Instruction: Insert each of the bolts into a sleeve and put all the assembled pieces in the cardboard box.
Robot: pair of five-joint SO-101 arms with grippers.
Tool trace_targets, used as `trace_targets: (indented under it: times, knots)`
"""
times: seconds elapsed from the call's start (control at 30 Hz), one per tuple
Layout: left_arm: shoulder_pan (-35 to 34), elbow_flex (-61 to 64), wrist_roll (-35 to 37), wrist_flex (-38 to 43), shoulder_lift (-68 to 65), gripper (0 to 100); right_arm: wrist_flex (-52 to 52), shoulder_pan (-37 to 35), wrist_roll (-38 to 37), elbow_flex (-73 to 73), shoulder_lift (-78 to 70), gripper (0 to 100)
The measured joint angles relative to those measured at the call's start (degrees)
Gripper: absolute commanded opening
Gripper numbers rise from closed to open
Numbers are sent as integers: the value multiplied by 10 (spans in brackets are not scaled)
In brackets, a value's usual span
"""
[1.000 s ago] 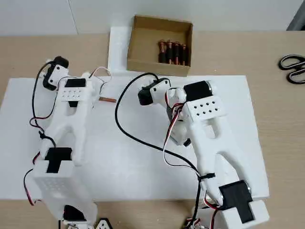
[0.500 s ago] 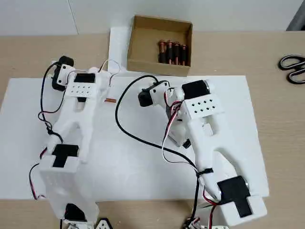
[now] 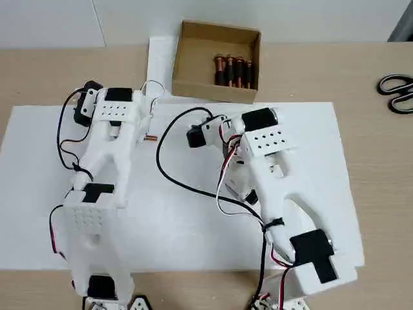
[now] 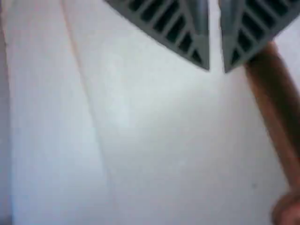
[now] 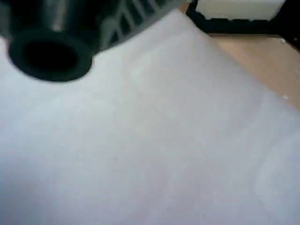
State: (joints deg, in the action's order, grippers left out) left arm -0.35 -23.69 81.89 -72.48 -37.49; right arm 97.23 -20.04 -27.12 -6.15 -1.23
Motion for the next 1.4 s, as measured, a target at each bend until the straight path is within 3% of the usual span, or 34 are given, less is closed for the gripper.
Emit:
trace_targets:
  times: [0.7, 1.0, 1.4]
  knots:
    - [-10, -128, 28, -175, 0, 9, -13, 0, 0, 0, -1, 4]
    - [-33, -128, 28, -176, -18, 222, -13, 0, 0, 0, -16, 4]
    - [-33, -128, 28, -200, -63, 229, -25, 1, 0, 0, -28, 4]
